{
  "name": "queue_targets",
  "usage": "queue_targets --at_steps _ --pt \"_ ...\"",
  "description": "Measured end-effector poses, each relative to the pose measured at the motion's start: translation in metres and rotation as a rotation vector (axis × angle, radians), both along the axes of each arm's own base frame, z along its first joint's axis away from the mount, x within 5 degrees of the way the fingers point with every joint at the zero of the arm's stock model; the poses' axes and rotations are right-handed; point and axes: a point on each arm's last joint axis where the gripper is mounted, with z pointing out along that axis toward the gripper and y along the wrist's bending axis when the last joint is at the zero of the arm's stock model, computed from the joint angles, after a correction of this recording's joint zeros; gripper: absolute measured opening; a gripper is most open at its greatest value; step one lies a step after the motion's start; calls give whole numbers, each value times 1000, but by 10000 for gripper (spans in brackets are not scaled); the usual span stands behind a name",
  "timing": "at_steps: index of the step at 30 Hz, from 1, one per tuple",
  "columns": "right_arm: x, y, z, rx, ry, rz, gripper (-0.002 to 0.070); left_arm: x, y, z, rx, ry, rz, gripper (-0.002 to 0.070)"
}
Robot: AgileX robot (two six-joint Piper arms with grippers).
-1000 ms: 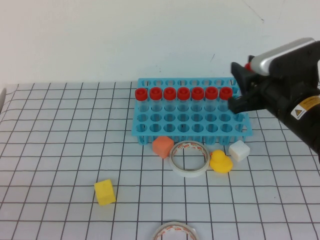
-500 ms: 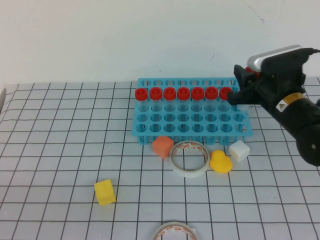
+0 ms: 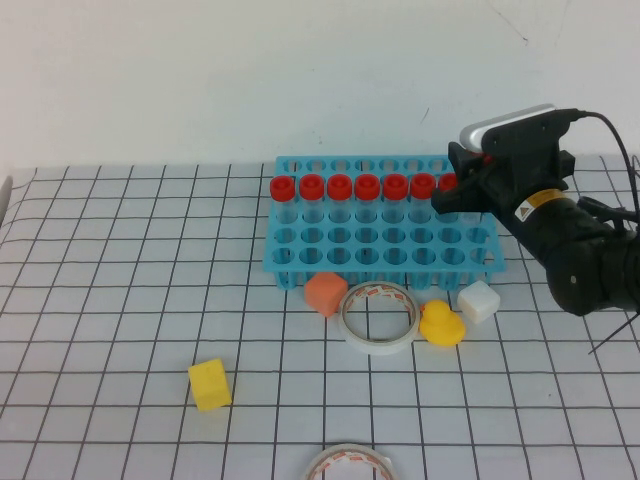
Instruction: Place the test tubes
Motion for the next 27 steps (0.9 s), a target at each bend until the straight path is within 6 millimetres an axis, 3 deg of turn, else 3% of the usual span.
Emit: queue_targets --at_steps 15,27 --pt "9 -5 -4 3 2 -51 262 0 0 0 4 -2 -1 -1" --pt "12 -5 -18 48 33 -65 262 0 0 0 4 -2 -1 -1"
